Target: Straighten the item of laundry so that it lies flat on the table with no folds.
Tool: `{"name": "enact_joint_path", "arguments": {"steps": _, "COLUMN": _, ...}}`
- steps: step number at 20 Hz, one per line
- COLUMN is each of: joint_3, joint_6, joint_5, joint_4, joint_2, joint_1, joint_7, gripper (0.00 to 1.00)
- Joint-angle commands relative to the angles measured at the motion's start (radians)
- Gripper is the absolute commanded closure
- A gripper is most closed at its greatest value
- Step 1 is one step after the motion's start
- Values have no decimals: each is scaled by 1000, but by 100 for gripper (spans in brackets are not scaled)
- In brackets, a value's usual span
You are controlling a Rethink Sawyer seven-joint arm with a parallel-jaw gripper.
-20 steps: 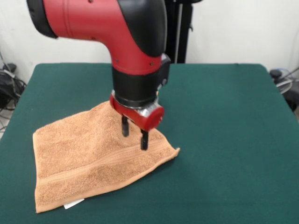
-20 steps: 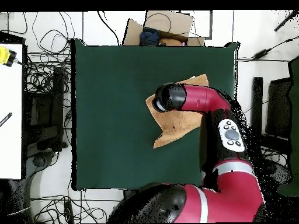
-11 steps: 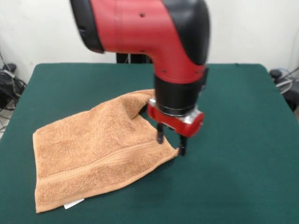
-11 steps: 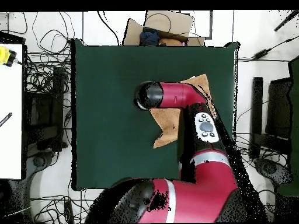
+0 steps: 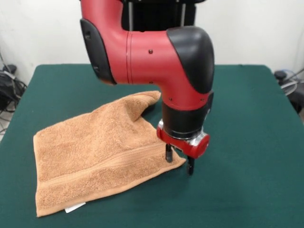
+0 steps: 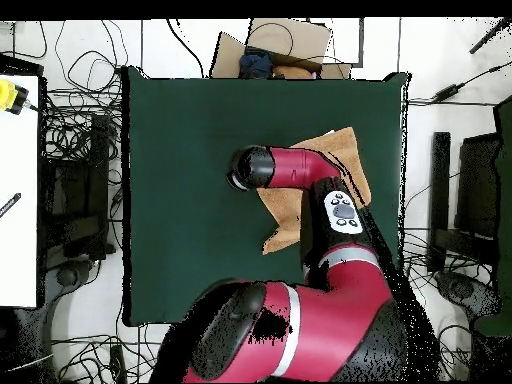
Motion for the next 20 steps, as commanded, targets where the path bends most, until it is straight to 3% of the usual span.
{"name": "enact_joint_path", "arguments": {"steps": 1, "joint_3": 65, "joint_6": -111, "joint_5": -8, "joint_4": -24, "joint_2": 109, "joint_1": -13, "joint_7": 5, "gripper": 0}}
{"name": "enact_joint_path", "arguments": {"steps": 3, "joint_3": 73, "joint_6": -150, "joint_5": -26, "joint_4": -66, "joint_2": 165, "joint_1": -25, "joint_7": -22, "gripper": 0}}
{"name": "enact_joint_path", "arguments": {"steps": 8, "joint_3": 169, "joint_6": -138, "joint_5": -81, "joint_4": -209, "joint_2": 307, "joint_1": -111, "joint_7": -222, "gripper": 0}}
{"name": "enact_joint_path", "arguments": {"steps": 12, "joint_3": 206, "joint_6": -74, "joint_5": -99, "joint_4": -236, "joint_2": 322, "joint_1": -141, "joint_7": -275, "gripper": 0}}
{"name": "enact_joint_path", "arguments": {"steps": 20, "joint_3": 232, "joint_6": -19, "joint_5": -155, "joint_4": -256, "joint_2": 305, "joint_1": -146, "joint_7": -253, "gripper": 0}}
